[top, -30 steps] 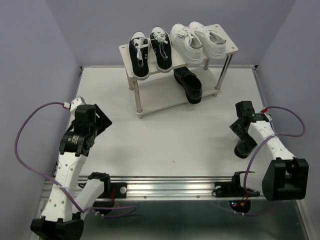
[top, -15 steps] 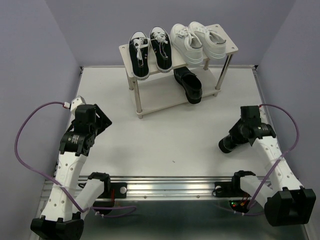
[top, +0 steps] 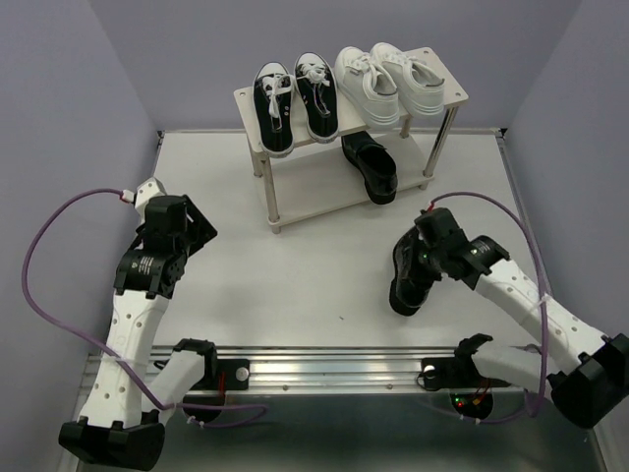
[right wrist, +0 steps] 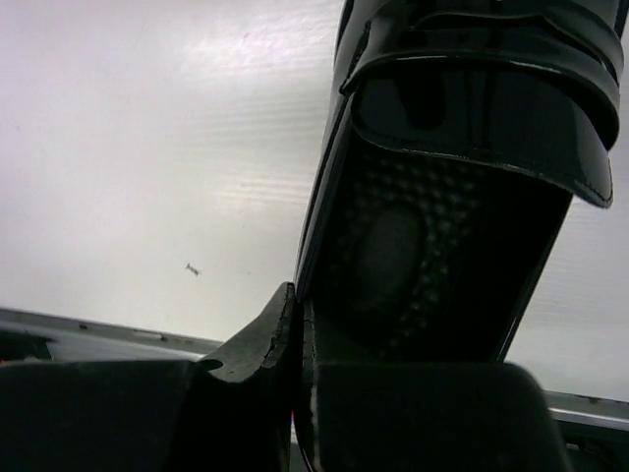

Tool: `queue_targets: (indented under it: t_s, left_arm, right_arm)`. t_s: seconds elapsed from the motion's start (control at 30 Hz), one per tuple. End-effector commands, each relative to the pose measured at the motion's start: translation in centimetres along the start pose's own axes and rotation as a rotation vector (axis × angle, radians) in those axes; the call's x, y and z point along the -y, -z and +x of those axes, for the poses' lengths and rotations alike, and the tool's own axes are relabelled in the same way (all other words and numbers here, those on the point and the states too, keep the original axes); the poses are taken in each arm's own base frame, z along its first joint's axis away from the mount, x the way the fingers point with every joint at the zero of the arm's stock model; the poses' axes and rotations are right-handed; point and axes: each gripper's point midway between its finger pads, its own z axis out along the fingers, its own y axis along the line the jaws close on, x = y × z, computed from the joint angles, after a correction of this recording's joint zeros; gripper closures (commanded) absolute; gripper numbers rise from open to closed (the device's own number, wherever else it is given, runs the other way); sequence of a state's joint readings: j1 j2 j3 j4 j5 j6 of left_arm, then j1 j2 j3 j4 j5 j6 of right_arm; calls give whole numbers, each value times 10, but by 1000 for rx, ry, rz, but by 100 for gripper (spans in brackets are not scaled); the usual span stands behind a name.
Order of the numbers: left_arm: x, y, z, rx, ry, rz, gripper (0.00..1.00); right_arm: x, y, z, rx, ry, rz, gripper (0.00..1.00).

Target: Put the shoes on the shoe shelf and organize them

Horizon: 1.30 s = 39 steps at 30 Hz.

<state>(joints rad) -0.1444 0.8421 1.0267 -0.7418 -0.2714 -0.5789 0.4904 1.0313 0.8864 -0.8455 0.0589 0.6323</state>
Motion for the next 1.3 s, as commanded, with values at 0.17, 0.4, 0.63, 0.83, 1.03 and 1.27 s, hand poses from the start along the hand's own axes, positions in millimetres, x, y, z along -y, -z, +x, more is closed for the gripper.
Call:
queue_targets:
  t_s: [0.17, 0.4, 0.63, 0.83, 1.03, 1.27]
  left_arm:
    - [2, 10, -22, 73, -1, 3, 24]
    - [1, 11, -24, 75, -13, -5, 24]
    - [-1, 13, -26, 82, -21, -14, 24]
    - [1, 12, -26, 79, -23, -9, 24]
    - [3, 11, -27, 81, -18, -1, 24]
    - [4, 11, -26, 79, -18, 5, 24]
  right_arm:
    - [-101, 12, 49, -29, 310, -144, 99]
    - [-161, 8, 98, 14, 657, -264, 99]
    - [-156, -1, 79, 198, 770, -284, 99]
    - [-150, -16, 74, 234, 765, -211, 65]
    - [-147, -13, 77, 218, 678, -212, 33]
    - [-132, 5, 46, 252, 488, -122, 34]
